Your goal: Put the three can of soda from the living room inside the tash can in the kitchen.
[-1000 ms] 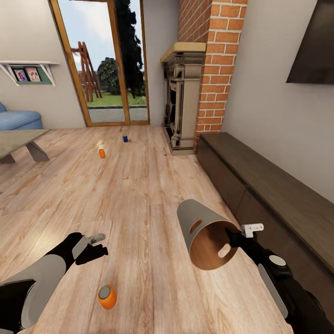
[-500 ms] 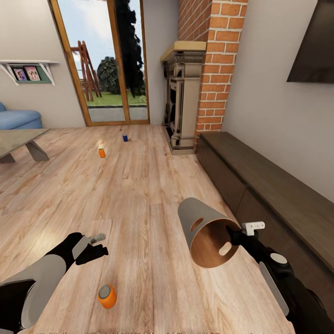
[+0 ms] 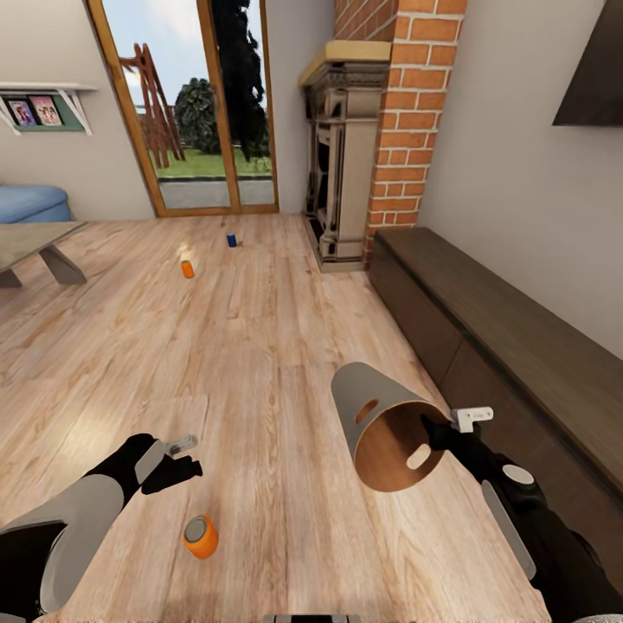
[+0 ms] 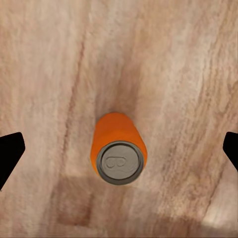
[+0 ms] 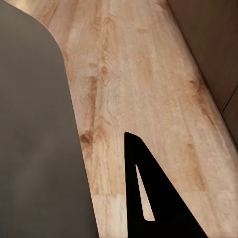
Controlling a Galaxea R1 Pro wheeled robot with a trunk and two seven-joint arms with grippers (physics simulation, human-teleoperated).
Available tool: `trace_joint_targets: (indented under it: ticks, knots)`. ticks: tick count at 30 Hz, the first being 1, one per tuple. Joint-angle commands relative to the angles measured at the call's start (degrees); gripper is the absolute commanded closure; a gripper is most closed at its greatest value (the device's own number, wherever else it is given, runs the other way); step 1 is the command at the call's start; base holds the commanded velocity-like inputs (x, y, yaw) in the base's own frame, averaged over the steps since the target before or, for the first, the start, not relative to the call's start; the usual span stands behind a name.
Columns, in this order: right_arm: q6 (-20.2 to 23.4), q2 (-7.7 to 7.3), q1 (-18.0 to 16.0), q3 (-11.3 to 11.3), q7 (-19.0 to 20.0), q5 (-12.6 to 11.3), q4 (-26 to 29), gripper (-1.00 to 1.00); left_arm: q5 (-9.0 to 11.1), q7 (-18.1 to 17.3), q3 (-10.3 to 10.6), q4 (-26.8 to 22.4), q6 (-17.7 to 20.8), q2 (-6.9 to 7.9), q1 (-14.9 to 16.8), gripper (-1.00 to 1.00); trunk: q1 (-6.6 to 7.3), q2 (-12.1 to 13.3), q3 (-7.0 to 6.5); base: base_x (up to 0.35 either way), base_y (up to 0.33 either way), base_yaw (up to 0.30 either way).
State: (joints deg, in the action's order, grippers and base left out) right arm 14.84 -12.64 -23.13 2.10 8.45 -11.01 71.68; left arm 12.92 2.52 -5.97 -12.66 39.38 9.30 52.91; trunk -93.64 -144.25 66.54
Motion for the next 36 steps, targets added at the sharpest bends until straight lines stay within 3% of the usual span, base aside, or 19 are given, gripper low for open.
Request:
trace_joint_targets:
  ticks: [1,10,16,27,36]
  knots:
    - [0.11,0.03,-0.40,-0.01,0.00,-0.26,0.10,1.00,0.00,0.04,0.00,0.00,0.00,-0.16,0.00,-1.00,-0.02,-0.02,0.22,0.000,0.000,0.000]
    - [2.36,-0.19,-2.46,0.00,-0.08,-0.22,0.12,1.00,0.00,0.14,0.00,0.00,0.00,-0.71,0.02,-1.00,-0.25,-0.14,2.22,0.000,0.000,0.000]
    - [3.35,-0.32,-3.07,0.02,-0.10,-0.17,0.82,1.00,0.00,0.17,0.00,0.00,-0.07,-0.94,0.00,-1.00,-0.25,-0.14,2.22,0.000,0.000,0.000]
    - [9.16,-0.36,-3.15,-0.14,-0.09,-0.15,5.51,1.00,-0.07,0.15,0.00,0.00,-0.09,-1.40,0.00,-1.00,-0.53,-0.29,4.65,0.000,0.000,0.000]
    - [10.59,-0.33,-3.15,-0.17,-0.10,-0.15,6.67,1.00,-0.09,0.19,0.00,0.00,-0.21,-1.51,-0.08,-1.00,-0.76,-0.41,6.65,0.000,0.000,0.000]
